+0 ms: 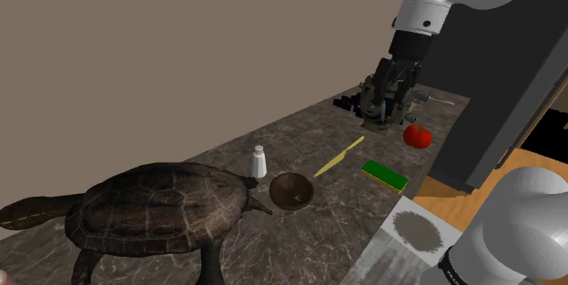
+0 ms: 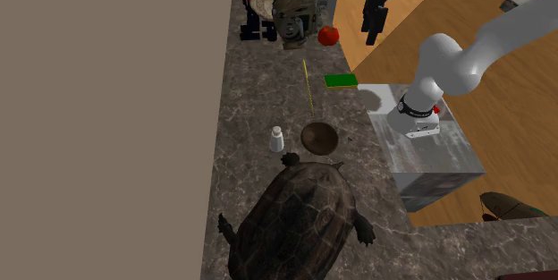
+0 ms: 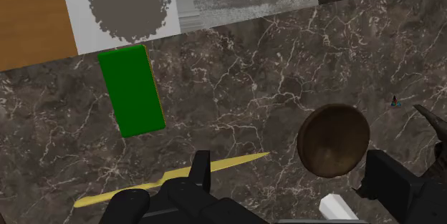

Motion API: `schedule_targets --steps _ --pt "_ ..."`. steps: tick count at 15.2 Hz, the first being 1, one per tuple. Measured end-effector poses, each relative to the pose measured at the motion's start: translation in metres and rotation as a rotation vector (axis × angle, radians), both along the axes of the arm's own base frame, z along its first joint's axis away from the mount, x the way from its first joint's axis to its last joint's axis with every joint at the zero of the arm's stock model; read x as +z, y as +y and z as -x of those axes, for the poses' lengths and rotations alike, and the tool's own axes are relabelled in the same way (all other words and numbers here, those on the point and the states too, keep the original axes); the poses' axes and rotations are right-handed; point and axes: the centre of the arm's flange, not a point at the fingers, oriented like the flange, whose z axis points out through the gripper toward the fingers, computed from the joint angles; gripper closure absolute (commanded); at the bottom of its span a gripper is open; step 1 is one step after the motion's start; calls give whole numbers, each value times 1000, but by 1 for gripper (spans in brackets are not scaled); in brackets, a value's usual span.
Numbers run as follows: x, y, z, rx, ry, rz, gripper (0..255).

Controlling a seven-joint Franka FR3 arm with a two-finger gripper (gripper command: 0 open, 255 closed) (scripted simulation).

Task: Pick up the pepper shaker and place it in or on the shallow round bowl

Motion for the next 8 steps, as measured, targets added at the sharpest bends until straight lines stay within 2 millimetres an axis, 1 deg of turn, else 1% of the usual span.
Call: schedule_targets --steps 1,2,5,8 --pt "0 0 0 0 0 0 0" --pt "-3 2 -5 2 -1 1 0" --pt "-19 19 -27 11 -7 8 0" --pt "-38 36 -56 22 -14 15 0"
